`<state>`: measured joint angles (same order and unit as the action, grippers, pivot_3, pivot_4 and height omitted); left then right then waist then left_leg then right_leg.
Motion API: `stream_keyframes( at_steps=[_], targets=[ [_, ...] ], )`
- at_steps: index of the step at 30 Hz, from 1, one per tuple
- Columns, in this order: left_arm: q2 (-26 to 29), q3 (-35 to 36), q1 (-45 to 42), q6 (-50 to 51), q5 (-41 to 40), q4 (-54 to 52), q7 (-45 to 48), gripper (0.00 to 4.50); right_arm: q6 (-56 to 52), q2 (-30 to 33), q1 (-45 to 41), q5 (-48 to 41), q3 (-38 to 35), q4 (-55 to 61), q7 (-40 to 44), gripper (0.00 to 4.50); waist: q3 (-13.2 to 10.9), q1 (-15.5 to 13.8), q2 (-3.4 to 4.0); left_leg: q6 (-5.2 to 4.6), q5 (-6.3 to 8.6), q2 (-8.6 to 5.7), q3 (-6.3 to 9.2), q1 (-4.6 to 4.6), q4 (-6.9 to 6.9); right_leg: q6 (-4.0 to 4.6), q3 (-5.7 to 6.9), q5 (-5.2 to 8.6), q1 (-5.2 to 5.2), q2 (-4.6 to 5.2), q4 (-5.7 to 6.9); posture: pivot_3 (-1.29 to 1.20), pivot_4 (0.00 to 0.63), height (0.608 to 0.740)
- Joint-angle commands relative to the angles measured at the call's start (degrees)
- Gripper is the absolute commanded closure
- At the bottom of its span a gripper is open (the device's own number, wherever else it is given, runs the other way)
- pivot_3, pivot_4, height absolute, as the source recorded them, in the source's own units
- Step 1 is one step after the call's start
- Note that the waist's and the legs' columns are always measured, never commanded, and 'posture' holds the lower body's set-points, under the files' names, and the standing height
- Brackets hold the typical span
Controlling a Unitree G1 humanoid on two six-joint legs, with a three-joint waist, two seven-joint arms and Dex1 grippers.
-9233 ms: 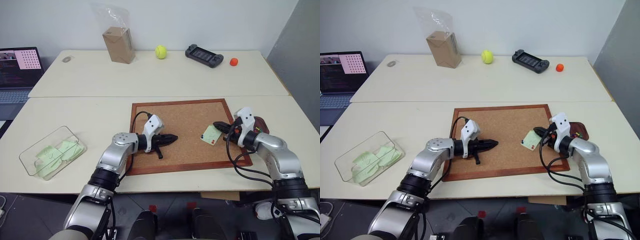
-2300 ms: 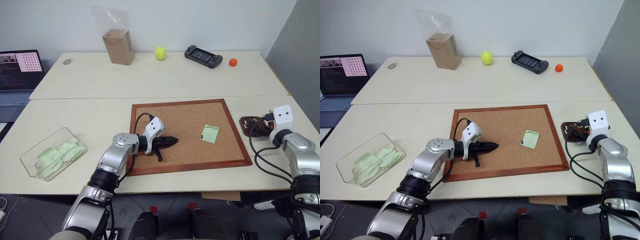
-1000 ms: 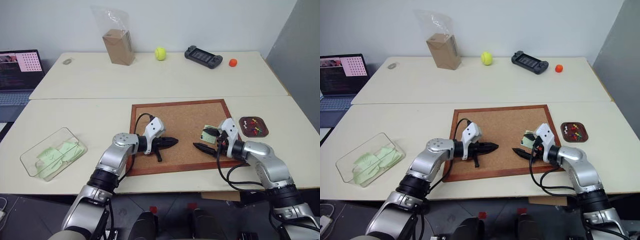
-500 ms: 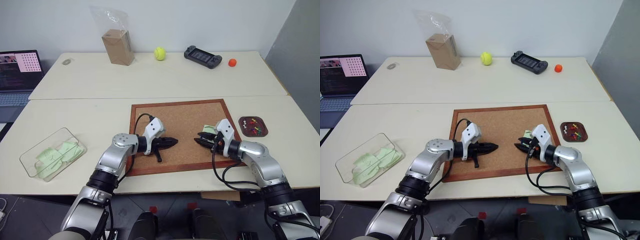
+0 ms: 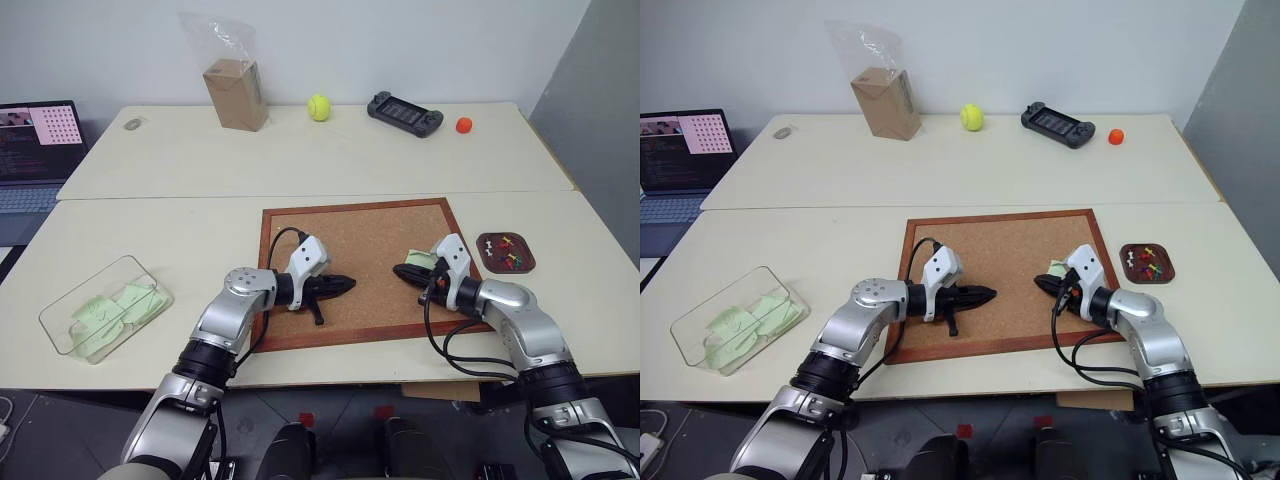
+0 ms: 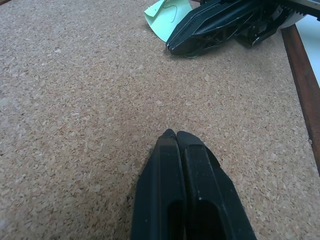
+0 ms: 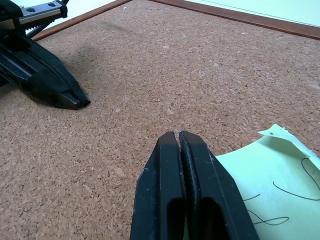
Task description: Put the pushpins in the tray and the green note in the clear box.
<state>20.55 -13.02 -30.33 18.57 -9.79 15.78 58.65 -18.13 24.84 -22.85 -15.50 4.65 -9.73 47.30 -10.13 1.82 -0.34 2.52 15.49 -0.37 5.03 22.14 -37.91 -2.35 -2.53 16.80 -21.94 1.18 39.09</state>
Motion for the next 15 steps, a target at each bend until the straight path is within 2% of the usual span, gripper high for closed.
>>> stream_keyframes(
  at_steps=[1,15],
  targets=[
    [0.1,-1.8,1.4,1.1,0.8,0.1,0.6,4.5,-2.2,0.2,-3.6,-4.6,-4.8,6.8,-1.0,4.49,0.0,0.0,0.0,0.0,0.0,0.0,0.01,0.0,0.0,0.0,0.0,0.0,0.0,0.0,0.0,0.0,0.15,0.74],
    [-0.6,-1.6,1.1,0.1,1.0,0.4,-0.4,4.5,-8.5,0.7,-4.6,-7.4,-6.8,14.1,-3.8,4.49,0.0,0.0,0.0,0.0,0.0,0.01,0.11,0.0,0.04,0.0,0.04,0.0,0.02,0.03,-0.02,0.0,0.15,0.74]
  ],
)
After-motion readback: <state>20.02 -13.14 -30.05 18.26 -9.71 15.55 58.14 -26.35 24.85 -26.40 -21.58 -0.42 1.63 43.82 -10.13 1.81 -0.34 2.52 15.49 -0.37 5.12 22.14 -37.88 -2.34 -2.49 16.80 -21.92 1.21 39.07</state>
